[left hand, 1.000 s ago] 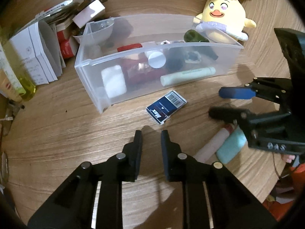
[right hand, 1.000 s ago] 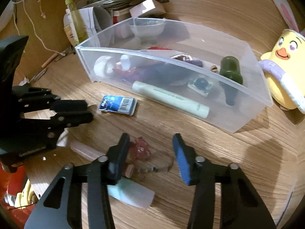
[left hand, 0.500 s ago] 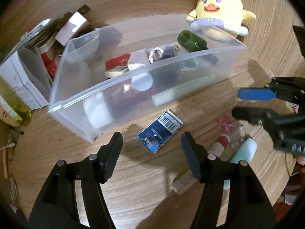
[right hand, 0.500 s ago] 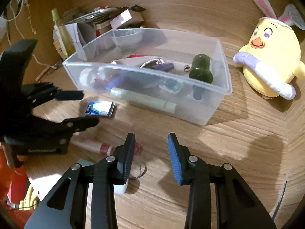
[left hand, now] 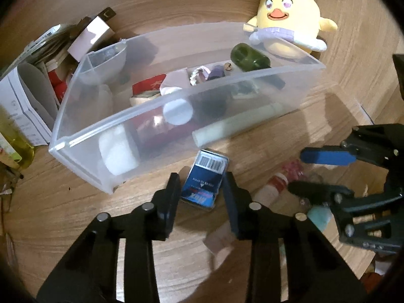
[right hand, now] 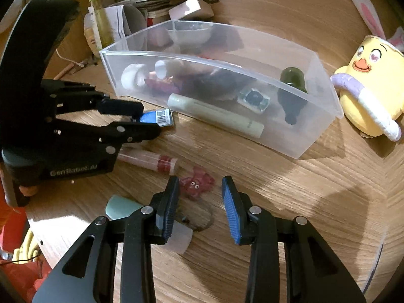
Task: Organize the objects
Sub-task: 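Grasp the blue card box with the left tool, then grasp the pink keychain charm with the right tool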
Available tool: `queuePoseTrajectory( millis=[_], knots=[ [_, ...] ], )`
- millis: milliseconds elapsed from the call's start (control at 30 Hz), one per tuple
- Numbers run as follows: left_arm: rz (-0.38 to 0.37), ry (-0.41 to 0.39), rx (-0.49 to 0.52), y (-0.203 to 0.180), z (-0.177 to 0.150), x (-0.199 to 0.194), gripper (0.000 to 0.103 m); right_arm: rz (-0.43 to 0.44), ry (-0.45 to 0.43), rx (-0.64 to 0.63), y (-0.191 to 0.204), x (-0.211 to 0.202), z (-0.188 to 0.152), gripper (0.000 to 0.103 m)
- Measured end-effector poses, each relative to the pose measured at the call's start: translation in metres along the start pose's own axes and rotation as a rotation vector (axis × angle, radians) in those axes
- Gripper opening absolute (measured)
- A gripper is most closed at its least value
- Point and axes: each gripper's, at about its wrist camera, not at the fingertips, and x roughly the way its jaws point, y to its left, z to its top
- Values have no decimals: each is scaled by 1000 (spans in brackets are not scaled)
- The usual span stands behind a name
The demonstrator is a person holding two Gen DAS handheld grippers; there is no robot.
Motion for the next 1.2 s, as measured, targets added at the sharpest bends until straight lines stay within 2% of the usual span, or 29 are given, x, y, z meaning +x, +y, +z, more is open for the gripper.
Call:
queuePoseTrajectory(
  millis=[167, 733, 1000, 1200],
  knots=[
    [15, -12, -7, -1, -6, -5, 27, -17, -12, 26, -3, 1, 2, 20],
    [18, -120, -145, 29, -26, -61, 27, -47, -155, 97, -17, -46, 15, 20],
    [17, -189, -177, 30, -16, -87, 27, -43, -252, 94, -13, -74, 27, 20],
    [16, -235, -189, 28, -8, -101, 27, -35, -287, 83, -8, -81, 40, 20]
  ],
)
